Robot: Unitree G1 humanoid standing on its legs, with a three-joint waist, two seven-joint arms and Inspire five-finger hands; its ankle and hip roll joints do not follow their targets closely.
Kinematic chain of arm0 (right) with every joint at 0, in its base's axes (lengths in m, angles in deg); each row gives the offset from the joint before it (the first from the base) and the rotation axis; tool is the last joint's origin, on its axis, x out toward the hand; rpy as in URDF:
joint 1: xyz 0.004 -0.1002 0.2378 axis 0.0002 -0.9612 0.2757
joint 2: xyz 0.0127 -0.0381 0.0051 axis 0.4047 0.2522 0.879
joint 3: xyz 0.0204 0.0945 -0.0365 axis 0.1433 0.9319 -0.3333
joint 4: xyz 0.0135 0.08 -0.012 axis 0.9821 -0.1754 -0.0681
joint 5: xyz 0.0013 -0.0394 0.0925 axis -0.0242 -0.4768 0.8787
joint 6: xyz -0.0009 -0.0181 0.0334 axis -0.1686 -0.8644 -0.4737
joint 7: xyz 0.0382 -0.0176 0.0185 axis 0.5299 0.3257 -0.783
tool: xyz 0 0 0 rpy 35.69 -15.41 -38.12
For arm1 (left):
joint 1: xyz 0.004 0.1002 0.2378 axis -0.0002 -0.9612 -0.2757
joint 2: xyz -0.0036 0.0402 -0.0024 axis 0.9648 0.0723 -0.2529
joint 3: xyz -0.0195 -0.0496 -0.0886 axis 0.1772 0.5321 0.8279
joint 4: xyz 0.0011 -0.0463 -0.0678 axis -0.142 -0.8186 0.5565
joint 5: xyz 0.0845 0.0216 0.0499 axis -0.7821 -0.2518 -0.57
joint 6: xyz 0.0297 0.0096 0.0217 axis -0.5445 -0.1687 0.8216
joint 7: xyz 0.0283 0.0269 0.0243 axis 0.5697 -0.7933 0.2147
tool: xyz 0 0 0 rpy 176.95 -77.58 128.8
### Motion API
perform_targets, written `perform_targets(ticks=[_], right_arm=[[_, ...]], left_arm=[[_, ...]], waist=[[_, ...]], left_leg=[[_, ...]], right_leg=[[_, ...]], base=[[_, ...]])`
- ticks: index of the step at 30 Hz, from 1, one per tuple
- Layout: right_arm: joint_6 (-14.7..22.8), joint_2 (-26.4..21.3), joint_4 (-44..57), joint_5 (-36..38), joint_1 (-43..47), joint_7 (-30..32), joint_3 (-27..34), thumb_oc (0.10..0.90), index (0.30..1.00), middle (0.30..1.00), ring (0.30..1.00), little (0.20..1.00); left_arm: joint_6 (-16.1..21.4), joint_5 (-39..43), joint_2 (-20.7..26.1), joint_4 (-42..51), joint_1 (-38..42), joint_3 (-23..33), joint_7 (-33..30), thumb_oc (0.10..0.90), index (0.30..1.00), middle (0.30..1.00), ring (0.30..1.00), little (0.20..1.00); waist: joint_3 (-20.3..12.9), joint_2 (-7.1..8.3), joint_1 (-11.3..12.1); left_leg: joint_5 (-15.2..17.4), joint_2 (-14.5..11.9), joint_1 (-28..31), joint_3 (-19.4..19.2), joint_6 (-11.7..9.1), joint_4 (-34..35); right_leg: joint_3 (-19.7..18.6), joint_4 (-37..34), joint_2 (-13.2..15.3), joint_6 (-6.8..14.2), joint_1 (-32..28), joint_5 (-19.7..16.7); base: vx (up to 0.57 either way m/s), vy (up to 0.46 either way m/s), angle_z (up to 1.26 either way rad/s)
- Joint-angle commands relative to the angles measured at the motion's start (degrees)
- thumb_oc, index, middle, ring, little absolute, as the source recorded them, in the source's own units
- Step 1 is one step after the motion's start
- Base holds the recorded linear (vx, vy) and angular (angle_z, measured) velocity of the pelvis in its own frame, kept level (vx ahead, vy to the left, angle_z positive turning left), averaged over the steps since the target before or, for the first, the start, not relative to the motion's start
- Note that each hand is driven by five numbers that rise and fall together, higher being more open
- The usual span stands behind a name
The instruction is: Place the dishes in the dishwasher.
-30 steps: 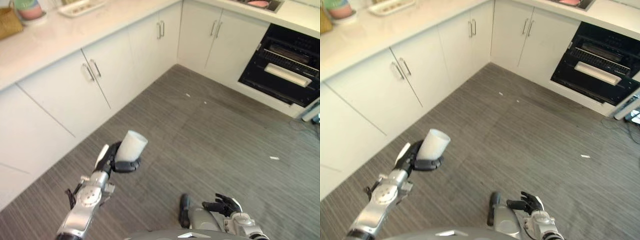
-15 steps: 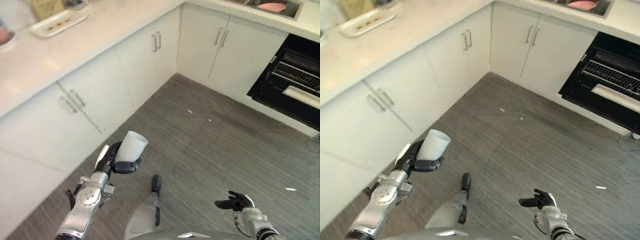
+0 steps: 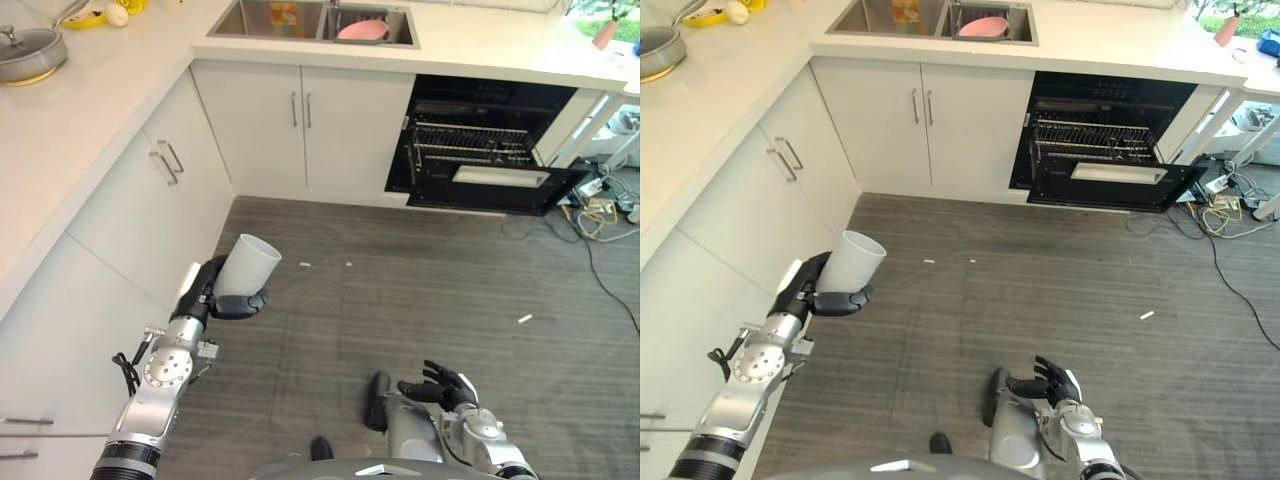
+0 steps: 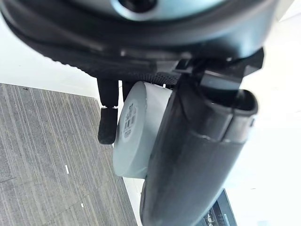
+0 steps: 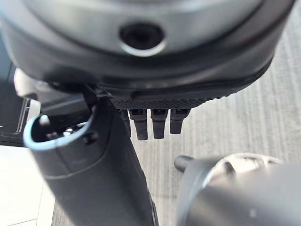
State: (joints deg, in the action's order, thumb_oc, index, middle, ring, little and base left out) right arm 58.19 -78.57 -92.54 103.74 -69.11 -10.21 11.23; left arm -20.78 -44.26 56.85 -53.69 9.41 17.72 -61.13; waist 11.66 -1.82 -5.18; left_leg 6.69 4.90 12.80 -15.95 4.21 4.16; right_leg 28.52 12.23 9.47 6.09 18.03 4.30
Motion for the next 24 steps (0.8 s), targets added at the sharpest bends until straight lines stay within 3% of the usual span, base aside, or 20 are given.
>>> perform_targets(ticks=[1, 3, 6, 7, 8, 9, 10, 11, 12, 14, 15, 16, 18, 19, 20, 22, 24], right_arm=[[4.6, -2.9, 2.3, -0.7, 4.3, 1.0, 1.0, 0.800, 0.900, 0.900, 0.900, 0.900], [5.1, -3.5, 5.2, -1.0, 2.7, 0.6, 0.8, 0.800, 0.900, 0.900, 0.900, 0.900], [5.5, -4.2, 6.7, -0.4, 1.4, 0.6, 0.7, 0.800, 0.900, 0.900, 0.900, 0.900], [5.5, -4.4, 7.1, -0.2, 1.2, 0.7, 0.6, 0.800, 0.900, 0.900, 0.900, 0.900], [5.8, -4.9, 8.1, 0.2, 1.4, 0.5, 0.0, 0.800, 0.900, 0.900, 0.900, 0.900], [5.8, -4.9, 8.1, 0.2, 1.4, 0.5, 0.0, 0.800, 0.900, 0.900, 0.900, 0.900], [5.8, -5.8, 10.1, 0.0, 1.6, 0.2, -0.6, 0.800, 0.900, 0.900, 0.900, 0.900], [5.7, -5.7, 10.2, 0.0, 1.6, 0.2, -0.6, 0.800, 0.900, 0.900, 0.900, 0.900], [6.0, -6.8, 12.1, 0.1, 2.1, 0.5, -1.0, 0.800, 0.900, 0.900, 0.900, 0.900], [5.8, -7.2, 12.7, -0.1, 2.6, 0.7, -1.3, 0.800, 0.900, 0.900, 0.900, 0.900], [5.6, -7.5, 13.3, -0.3, 3.1, 1.1, -1.2, 0.800, 0.900, 0.900, 0.900, 0.900], [5.5, -7.8, 13.7, -0.4, 3.4, 1.2, -1.5, 0.800, 0.900, 0.900, 0.900, 0.900], [5.6, -7.7, 14.3, -0.3, 3.5, 1.1, -1.6, 0.800, 0.900, 0.900, 0.900, 0.900], [6.2, -7.6, 15.4, -0.5, 3.8, 0.5, -2.2, 0.800, 0.900, 0.900, 0.900, 0.900], [6.2, -7.6, 15.4, -0.5, 3.8, 0.5, -2.2, 0.800, 0.900, 0.900, 0.900, 0.900], [6.5, -7.3, 15.4, -1.5, 4.3, 0.6, -3.0, 0.800, 0.900, 0.900, 0.900, 0.900], [6.4, -7.0, 15.4, -3.4, 4.5, 0.1, -2.9, 0.800, 0.900, 0.900, 0.900, 0.900]], left_arm=[[6.3, -3.1, 3.2, 7.1, 0.9, 0.9, -1.5, 0.400, 0.300, 0.300, 0.300, 0.300], [6.7, -3.3, 2.5, 6.8, 1.5, 0.2, -1.2, 0.400, 0.300, 0.300, 0.300, 0.300], [6.9, -3.5, 1.7, 5.8, 2.2, -1.1, -1.8, 0.400, 0.300, 0.300, 0.300, 0.300], [6.9, -3.4, 1.6, 5.6, 2.4, -1.6, -2.0, 0.400, 0.300, 0.300, 0.300, 0.300], [7.0, -3.0, 1.7, 5.6, 2.2, -1.7, -1.9, 0.400, 0.300, 0.300, 0.300, 0.300], [7.0, -3.0, 1.7, 5.6, 2.2, -1.7, -1.9, 0.400, 0.300, 0.300, 0.300, 0.300], [6.8, -2.5, 2.2, 5.8, 2.0, -1.7, -1.7, 0.400, 0.300, 0.300, 0.300, 0.300], [6.8, -2.5, 2.2, 5.8, 2.0, -1.7, -1.7, 0.400, 0.300, 0.300, 0.300, 0.300], [6.7, -1.7, 2.3, 6.1, 2.1, -1.5, -2.1, 0.400, 0.300, 0.300, 0.300, 0.300], [6.9, -1.2, 2.0, 6.0, 2.1, -1.4, -2.9, 0.400, 0.300, 0.300, 0.300, 0.300], [6.7, -1.1, 2.0, 6.0, 2.3, -1.4, -3.1, 0.400, 0.300, 0.300, 0.300, 0.300], [6.5, -1.0, 1.7, 5.9, 2.3, -1.4, -3.4, 0.400, 0.300, 0.300, 0.300, 0.300], [6.4, -1.1, 1.4, 6.0, 2.1, -1.3, -3.4, 0.400, 0.300, 0.300, 0.300, 0.300], [6.6, -2.1, 1.2, 6.3, 0.9, -1.0, -3.2, 0.400, 0.300, 0.300, 0.300, 0.300], [6.6, -2.1, 1.2, 6.3, 0.9, -1.0, -3.2, 0.400, 0.300, 0.300, 0.300, 0.300], [6.5, -2.7, 1.1, 5.8, 0.3, -0.6, -3.6, 0.400, 0.300, 0.300, 0.300, 0.300], [6.5, -3.3, 1.1, 6.2, 0.1, -0.4, -3.9, 0.400, 0.300, 0.300, 0.300, 0.300]], waist=[[-1.6, 1.68, 2.7], [-3.3, 2.23, 2.3], [-4.4, 1.46, 1.4], [-4.7, 1.02, 1.1], [-5.1, 0.70, 1.1], [-5.1, 0.70, 1.1], [-4.7, 1.10, 1.5], [-4.8, 1.02, 1.4], [-3.0, 2.30, 2.8], [-2.1, 2.89, 3.4], [-1.1, 3.37, 4.3], [-0.7, 3.52, 5.2], [-0.4, 3.33, 6.1], [-0.2, 3.10, 8.5], [-0.3, 3.31, 8.5], [-0.5, 1.42, 11.1], [-0.9, 0.76, 11.0]], left_leg=[[4.0, -5.9, 1.8, 3.3, -4.8, -3.4], [6.7, -5.6, 4.4, 3.7, -5.0, -4.3], [6.9, -7.2, 5.5, 4.5, -5.7, -6.8], [6.3, -8.1, 5.9, 5.2, -6.1, -8.4], [1.5, -9.5, 4.7, 4.8, -7.3, -14.2], [1.5, -9.5, 4.7, 4.8, -7.3, -14.2], [-5.8, -12.3, 0.0, 5.5, -9.1, -28.1], [-5.5, -12.6, -0.6, 5.7, -9.3, -29.0], [-9.9, -12.5, -6.4, 8.1, -9.8, -43.1], [-9.6, -12.7, -9.1, 8.0, -9.2, -47.2], [-7.5, -12.2, -13.4, 8.3, -8.3, -50.4], [-5.3, -11.1, -16.2, 8.9, -7.3, -47.9], [-3.9, -10.3, -18.1, 9.3, -6.8, -44.7], [-1.9, -8.8, -21.7, 11.5, -6.5, -28.6], [-2.5, -8.5, -21.5, 11.4, -6.5, -27.9], [-9.0, -4.9, -23.5, 18.4, -7.8, -14.1], [-10.5, -4.7, -24.1, 18.6, -8.4, -12.1]], right_leg=[[1.2, -10.3, -0.5, 3.0, -8.4, -7.4], [0.8, -10.9, -1.1, 1.7, -10.2, -7.3], [-1.7, -8.2, -2.6, 0.2, -10.4, -5.9], [-2.4, -7.0, -3.2, -0.3, -10.4, -5.4], [-1.5, -6.6, -3.9, -2.2, -11.9, -5.2], [-1.5, -6.6, -3.9, -2.2, -11.9, -5.2], [-3.1, -6.7, -5.8, -4.6, -14.7, -3.1], [-3.0, -6.8, -6.0, -4.8, -14.6, -3.1], [-4.6, -7.1, -6.6, -7.0, -17.2, -1.7], [-5.1, -7.3, -6.7, -7.8, -18.6, -0.6], [-6.3, -7.2, -6.5, -8.0, -19.6, 0.1], [-7.7, -7.4, -6.4, -7.6, -20.9, 0.8], [-8.8, -7.6, -6.3, -6.9, -22.1, 1.2], [-11.9, -8.5, -5.5, -4.4, -24.4, 2.3], [-11.9, -8.6, -5.3, -4.3, -24.3, 2.1], [-15.3, -9.0, -7.3, -4.0, -27.1, 3.4], [-16.5, -8.0, -7.0, -3.2, -28.7, 4.5]], base=[[0.27, -0.038, -0.11], [0.52, -0.064, -0.11], [0.39, -0.073, -0.02], [0.55, -0.216, -0.03], [0.36, -0.172, 0.00], [0.48, -0.334, -0.18], [0.27, -0.218, -0.33], [0.50, -0.392, -0.47], [0.21, -0.188, -0.55], [0.24, -0.149, -0.60], [0.30, -0.038, -0.56], [0.21, 0.018, -0.53], [0.38, 0.149, -0.67], [0.50, 0.219, -0.95], [0.56, 0.250, -1.07], [0.43, 0.175, -0.87], [0.39, 0.224, -0.77]])
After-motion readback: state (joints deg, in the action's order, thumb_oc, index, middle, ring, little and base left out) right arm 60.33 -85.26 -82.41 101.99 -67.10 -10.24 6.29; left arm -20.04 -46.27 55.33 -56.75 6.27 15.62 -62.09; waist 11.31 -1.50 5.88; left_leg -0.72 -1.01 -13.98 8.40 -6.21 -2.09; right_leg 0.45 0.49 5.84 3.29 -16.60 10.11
